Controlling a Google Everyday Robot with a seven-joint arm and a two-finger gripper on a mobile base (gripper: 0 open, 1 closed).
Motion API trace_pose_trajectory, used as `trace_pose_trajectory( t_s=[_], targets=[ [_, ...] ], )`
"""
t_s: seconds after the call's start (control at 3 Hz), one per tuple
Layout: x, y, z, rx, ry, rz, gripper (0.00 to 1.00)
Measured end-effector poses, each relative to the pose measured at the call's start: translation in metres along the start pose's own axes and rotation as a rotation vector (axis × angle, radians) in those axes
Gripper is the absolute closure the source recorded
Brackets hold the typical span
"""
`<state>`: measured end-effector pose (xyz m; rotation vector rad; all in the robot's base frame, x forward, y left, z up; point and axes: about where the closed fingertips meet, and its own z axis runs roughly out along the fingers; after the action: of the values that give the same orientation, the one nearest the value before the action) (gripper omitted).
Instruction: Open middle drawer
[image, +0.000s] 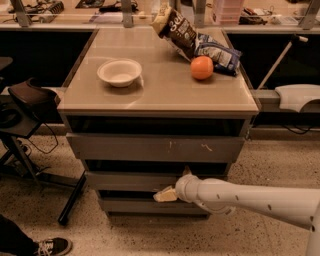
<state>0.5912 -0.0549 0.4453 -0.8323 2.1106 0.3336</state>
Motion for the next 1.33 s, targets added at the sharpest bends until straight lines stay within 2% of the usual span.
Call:
trace_pose_trajectory(
  t_s=[0.33,0.67,1.0,1.33],
  targets=[
    [0.004,-0.033,0.036,0.132,0.013,-0.017,0.00],
    [-0.002,-0.042,0.038,0.180,0.002,-0.026,0.00],
    [-0.002,-0.042,0.038,0.179,0.002,-0.026,0.00],
    [0.005,-0.038,0.046,0.205,0.020,-0.120,0.00]
  ],
)
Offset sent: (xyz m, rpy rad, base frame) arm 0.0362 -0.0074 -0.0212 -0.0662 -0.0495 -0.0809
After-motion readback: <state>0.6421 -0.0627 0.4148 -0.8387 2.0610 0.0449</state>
